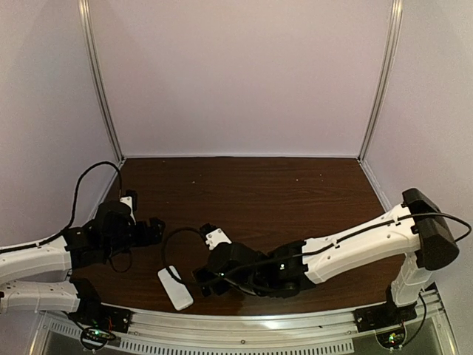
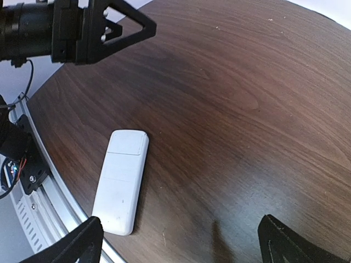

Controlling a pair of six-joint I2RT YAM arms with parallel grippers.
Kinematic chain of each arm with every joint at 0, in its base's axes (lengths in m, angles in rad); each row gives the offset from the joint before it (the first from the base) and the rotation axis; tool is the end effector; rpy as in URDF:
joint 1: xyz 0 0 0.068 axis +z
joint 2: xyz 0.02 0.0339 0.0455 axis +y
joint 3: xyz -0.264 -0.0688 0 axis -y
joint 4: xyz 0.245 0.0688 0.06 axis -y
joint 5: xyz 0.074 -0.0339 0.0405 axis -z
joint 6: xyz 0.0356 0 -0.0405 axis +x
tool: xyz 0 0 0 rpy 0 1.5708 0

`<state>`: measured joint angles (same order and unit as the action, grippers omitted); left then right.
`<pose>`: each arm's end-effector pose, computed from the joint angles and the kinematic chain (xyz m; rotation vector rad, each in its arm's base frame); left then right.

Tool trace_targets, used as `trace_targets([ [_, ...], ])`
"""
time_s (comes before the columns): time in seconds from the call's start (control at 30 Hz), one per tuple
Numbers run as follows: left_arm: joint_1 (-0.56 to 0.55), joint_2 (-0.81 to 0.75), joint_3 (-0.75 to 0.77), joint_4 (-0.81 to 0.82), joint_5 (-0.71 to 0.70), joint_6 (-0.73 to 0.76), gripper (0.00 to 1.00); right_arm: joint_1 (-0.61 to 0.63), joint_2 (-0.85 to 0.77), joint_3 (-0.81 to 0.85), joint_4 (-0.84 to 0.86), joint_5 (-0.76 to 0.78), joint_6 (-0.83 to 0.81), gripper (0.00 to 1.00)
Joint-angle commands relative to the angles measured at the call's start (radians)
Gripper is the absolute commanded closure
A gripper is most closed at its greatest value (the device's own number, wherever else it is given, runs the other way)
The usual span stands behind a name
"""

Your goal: Unload the batteries from the remote control

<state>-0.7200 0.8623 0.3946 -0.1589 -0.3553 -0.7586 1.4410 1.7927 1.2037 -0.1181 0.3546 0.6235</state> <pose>0.1442 -0.1100 0.1941 -0.2419 2.1762 -0.4609 0.0636 0.3919 0.2151 -0.7453 2.2021 0.7037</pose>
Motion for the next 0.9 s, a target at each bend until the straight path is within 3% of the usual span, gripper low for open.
trace_targets([
  [0.0,-0.004,0.005,0.002,0.011,-0.069,-0.019,0.03,0.021,0.088,0.076,-0.031,-0.025,-0.005,0.00],
  [0.87,-0.005,-0.117,-0.019,-0.091,-0.199,-0.091,0.03,0.122,0.500,0.480,-0.167,0.024,0.097,0.00],
])
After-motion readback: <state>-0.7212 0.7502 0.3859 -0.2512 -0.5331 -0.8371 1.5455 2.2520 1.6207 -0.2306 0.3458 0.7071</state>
